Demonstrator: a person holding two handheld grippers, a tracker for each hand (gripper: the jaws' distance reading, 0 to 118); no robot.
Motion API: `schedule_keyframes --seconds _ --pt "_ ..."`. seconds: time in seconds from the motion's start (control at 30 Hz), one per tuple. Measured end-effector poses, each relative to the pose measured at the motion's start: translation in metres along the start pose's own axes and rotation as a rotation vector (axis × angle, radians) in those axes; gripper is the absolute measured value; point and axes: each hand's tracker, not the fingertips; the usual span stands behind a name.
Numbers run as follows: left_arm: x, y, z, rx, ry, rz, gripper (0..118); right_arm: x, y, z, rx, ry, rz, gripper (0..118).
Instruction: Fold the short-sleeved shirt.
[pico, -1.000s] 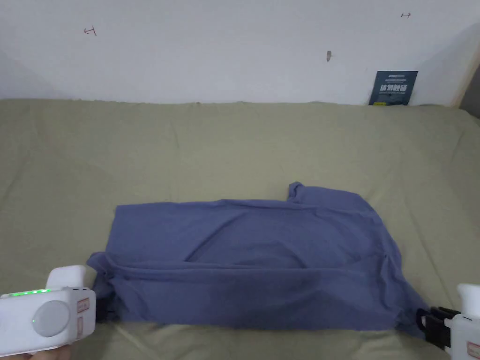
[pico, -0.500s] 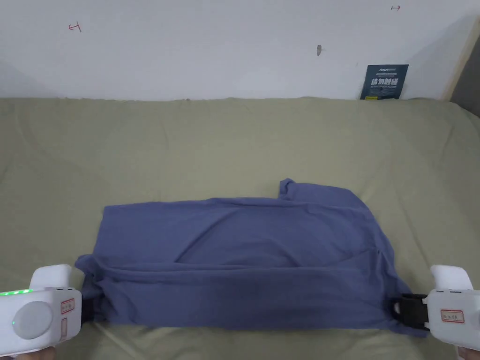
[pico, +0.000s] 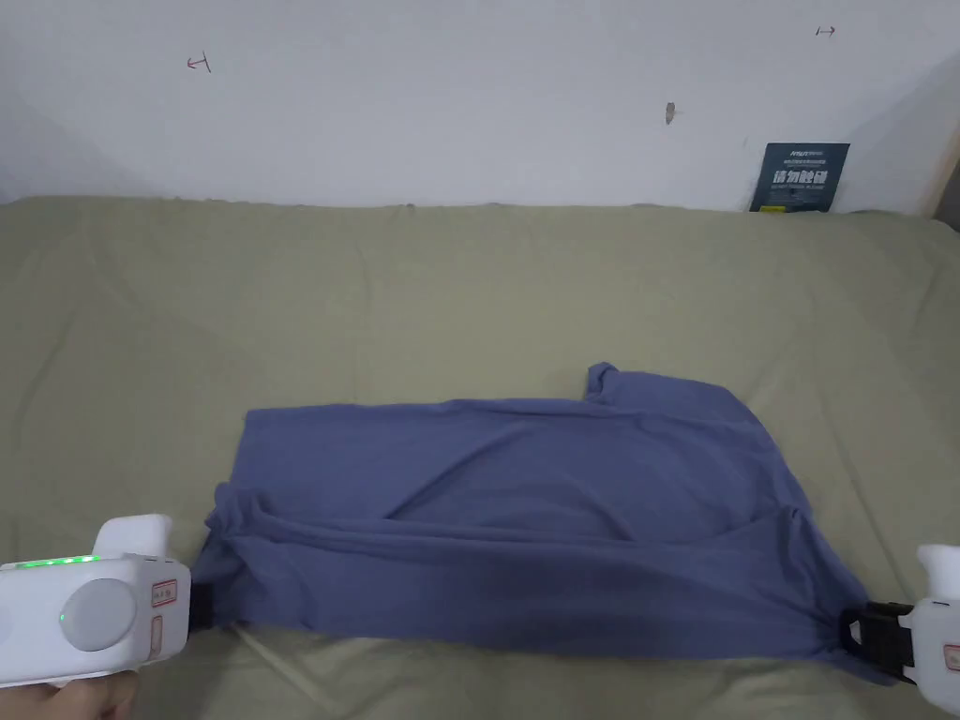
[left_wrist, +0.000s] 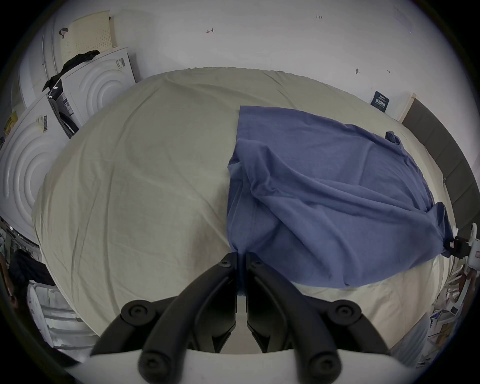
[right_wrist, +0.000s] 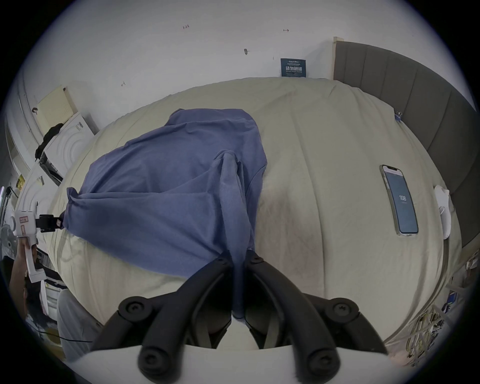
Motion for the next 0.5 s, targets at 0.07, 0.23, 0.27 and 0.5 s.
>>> schedule_keyframes --seconds 0.07,0.23,0.27,0.5 --pt "-0.001 -0.004 0.004 -0.004 -0.005 0.001 2 0.004 -0.003 0.002 0.003 0.010 -0.012 9" --pt "-0.004 -0.013 0.012 -0.010 -0.013 0.003 2 -0.003 -0.014 0.027 0.022 -0.004 -0.020 9" --pt "-0.004 -0.016 0.015 -0.011 -0.012 0.002 2 -0.004 -0.016 0.031 0.024 -0.006 -0.015 9" --pt "-0.014 -0.021 0.016 -0.018 -0.012 0.029 2 0.004 -0.023 0.039 0.030 -0.014 -0.020 9"
